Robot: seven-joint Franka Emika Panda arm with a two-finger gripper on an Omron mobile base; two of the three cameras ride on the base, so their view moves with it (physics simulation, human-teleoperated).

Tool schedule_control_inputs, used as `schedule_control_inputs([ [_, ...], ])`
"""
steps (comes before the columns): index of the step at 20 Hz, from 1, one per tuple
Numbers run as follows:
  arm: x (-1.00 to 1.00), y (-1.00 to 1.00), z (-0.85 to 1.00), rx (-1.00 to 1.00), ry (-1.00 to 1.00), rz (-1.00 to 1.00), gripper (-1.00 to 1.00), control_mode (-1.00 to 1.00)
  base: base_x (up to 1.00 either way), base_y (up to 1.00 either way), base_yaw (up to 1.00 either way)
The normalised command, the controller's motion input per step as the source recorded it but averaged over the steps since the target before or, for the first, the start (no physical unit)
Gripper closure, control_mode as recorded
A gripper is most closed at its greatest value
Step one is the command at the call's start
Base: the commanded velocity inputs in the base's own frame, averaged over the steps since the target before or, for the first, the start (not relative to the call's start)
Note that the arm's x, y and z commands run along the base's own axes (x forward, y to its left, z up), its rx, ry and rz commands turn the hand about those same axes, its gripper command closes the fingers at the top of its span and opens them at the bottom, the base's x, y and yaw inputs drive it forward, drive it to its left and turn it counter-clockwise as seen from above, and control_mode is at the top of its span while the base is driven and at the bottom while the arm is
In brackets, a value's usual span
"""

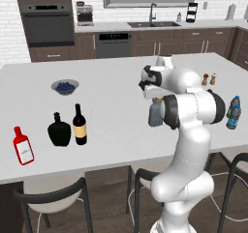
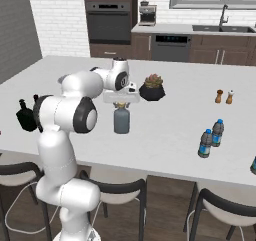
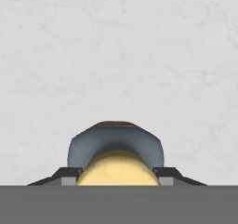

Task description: Move the plastic bottles in the middle to the plastics group, and the glass bottles in the middle to the glass group.

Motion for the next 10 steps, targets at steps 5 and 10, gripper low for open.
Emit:
schedule_control_inputs([
  [5, -0.30, 1.00, 0.02, 0.00, 0.00, 0.15, 1.00, -1.00, 0.00, 0.00, 0.00],
  [10, -0.34, 1.00, 0.11, 0.00, 0.00, 0.21, 1.00, -1.00, 0.00, 0.00, 0.00],
])
